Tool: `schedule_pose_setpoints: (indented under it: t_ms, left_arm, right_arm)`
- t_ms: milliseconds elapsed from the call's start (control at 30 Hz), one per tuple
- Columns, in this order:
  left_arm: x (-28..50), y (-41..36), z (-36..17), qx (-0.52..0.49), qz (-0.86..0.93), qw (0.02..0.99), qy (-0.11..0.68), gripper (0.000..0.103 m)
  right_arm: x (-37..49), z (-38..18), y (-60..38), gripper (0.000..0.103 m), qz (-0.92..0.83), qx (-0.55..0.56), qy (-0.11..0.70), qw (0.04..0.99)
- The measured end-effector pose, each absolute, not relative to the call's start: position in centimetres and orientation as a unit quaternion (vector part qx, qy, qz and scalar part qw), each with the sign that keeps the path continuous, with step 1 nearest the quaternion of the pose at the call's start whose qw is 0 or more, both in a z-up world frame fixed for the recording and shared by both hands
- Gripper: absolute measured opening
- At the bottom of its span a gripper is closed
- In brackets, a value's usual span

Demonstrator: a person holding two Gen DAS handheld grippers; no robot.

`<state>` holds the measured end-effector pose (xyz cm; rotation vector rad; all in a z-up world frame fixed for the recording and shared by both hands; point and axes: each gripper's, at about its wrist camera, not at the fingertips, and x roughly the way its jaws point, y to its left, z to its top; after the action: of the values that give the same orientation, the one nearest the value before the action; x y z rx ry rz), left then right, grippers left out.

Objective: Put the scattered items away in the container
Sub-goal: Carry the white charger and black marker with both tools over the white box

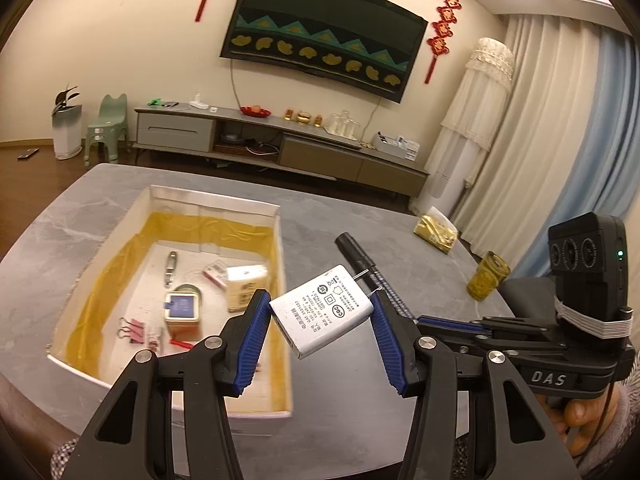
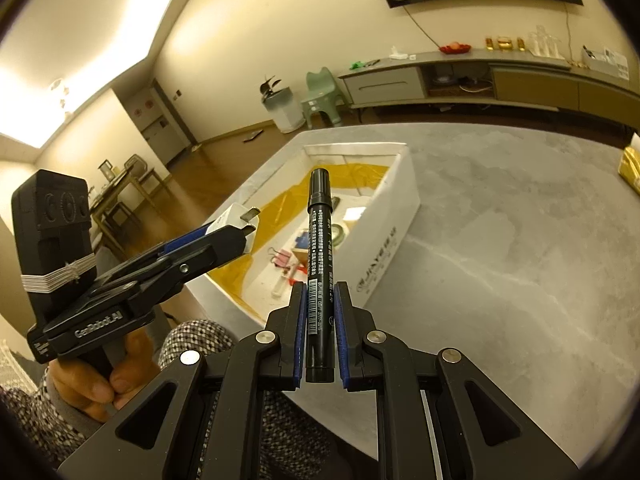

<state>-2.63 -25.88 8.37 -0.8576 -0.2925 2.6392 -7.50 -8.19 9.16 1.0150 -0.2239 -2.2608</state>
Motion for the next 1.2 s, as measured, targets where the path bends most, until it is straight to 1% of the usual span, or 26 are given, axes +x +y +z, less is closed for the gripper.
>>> schedule_pose_setpoints:
  t_ms: [600,1200]
  left_arm:
    - [-4.1,-33.3,7.9,-0.301,0.941,0.117,-0.098,0.053]
    - [-10.0,-36.0,5.9,-0.344,0.931,0.093,-0.072,0.052]
  right_arm:
    - [-10.0,10.0,-14.9,0.014,-0.853,0.391,-0.040,0.343]
    - [-14.7,8.0,-19.4,0.014,-0.847,0.419,-0.013,0.328]
